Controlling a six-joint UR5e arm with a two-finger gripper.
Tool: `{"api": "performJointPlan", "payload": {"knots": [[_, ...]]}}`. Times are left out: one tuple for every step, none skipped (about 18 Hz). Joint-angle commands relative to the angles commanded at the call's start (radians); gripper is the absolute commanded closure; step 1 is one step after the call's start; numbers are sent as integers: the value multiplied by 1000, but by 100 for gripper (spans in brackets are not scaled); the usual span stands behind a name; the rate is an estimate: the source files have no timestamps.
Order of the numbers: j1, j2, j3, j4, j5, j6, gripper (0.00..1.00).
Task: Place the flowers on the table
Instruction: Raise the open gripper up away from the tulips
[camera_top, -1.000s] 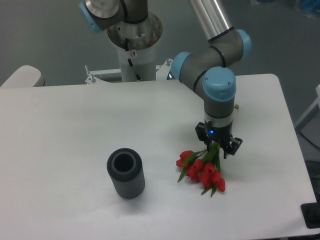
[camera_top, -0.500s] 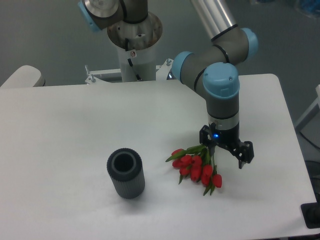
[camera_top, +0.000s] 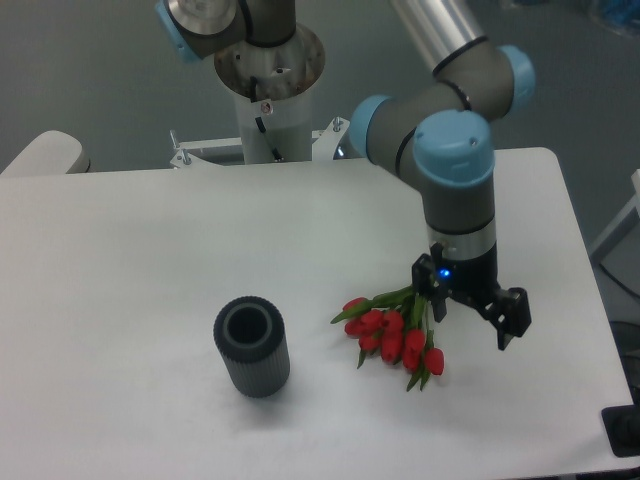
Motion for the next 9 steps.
{"api": "performJointPlan", "payload": {"knots": [[-2,12,9,-31,-5,15,0],[-2,15,21,-48,-15,25,0],[-2,23,34,-68,-23,31,0],[2,32,38,-106,-26,40,0],[3,46,34,-140,-26,55,0],[11,61,25,-148,-22,84,0],[35,69,31,-163,-28,135,0],[63,72,35,-181,-25,188,0],[81,74,43,-203,-28,234,0]]}}
